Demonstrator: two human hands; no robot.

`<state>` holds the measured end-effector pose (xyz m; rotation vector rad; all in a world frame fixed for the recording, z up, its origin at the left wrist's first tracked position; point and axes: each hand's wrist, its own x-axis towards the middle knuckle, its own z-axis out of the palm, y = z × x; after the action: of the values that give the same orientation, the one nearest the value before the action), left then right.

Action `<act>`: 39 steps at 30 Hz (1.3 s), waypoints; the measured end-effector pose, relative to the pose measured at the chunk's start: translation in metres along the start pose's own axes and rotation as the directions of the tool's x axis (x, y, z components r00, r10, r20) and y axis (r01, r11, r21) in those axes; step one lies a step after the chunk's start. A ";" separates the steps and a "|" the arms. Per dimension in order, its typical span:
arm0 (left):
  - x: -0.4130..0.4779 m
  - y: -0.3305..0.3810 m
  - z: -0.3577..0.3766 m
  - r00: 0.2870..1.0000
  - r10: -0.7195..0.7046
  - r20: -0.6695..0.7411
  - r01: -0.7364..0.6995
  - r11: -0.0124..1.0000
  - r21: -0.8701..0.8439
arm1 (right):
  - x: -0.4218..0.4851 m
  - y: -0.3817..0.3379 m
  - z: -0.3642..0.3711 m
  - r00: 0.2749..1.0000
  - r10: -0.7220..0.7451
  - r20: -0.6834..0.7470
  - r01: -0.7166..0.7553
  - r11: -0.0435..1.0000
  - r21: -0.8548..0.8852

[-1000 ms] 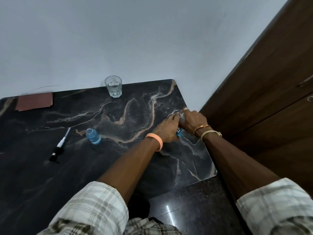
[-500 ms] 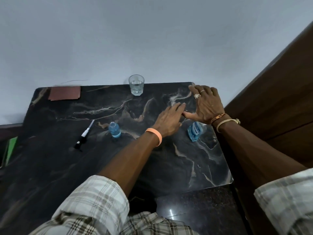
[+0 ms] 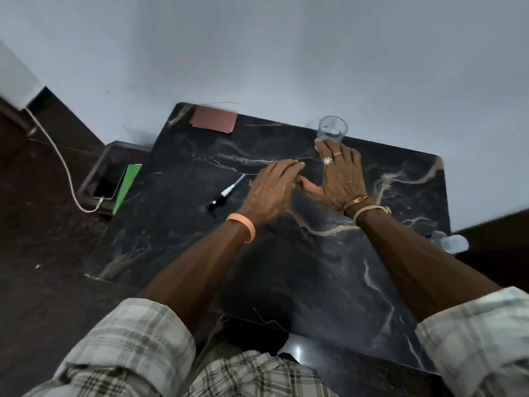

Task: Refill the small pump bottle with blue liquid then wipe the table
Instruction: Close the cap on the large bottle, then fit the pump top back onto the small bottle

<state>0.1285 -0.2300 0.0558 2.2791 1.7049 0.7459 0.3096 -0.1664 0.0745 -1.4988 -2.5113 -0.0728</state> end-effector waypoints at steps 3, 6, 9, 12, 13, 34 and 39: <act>-0.011 -0.027 -0.015 0.987 -0.141 -0.080 0.138 0.990 -0.040 | 0.020 -0.025 0.007 1.000 -0.007 -0.025 0.009 0.997 0.072; -0.019 -0.055 -0.029 0.939 -0.307 -0.155 0.295 0.950 -0.099 | 0.042 -0.054 0.009 0.998 0.002 -0.057 0.007 0.987 0.163; -0.032 -0.083 -0.040 0.891 -0.420 -0.174 0.403 0.907 -0.126 | 0.063 -0.087 0.013 0.996 0.004 -0.089 0.019 0.966 0.256; -0.050 -0.112 -0.041 0.857 -0.507 -0.096 0.499 0.862 -0.092 | 0.073 -0.126 0.027 0.996 -0.049 -0.070 0.070 0.932 0.356; -0.057 -0.120 -0.039 0.833 -0.551 -0.056 0.546 0.834 -0.085 | 0.073 -0.139 0.035 0.997 -0.063 -0.048 0.077 0.915 0.395; -0.082 -0.178 -0.005 0.799 -0.543 0.259 0.585 0.801 -0.123 | 0.032 -0.214 0.124 0.917 0.030 0.397 -0.231 0.853 0.468; -0.058 -0.170 -0.027 0.842 -0.490 0.225 0.535 0.812 -0.234 | 0.048 -0.202 0.107 0.968 0.061 0.242 -0.146 0.926 0.349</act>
<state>-0.0397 -0.2340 -0.0128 1.5258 1.8694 0.6227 0.0938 -0.2061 -0.0061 -1.5477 -2.4236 0.5837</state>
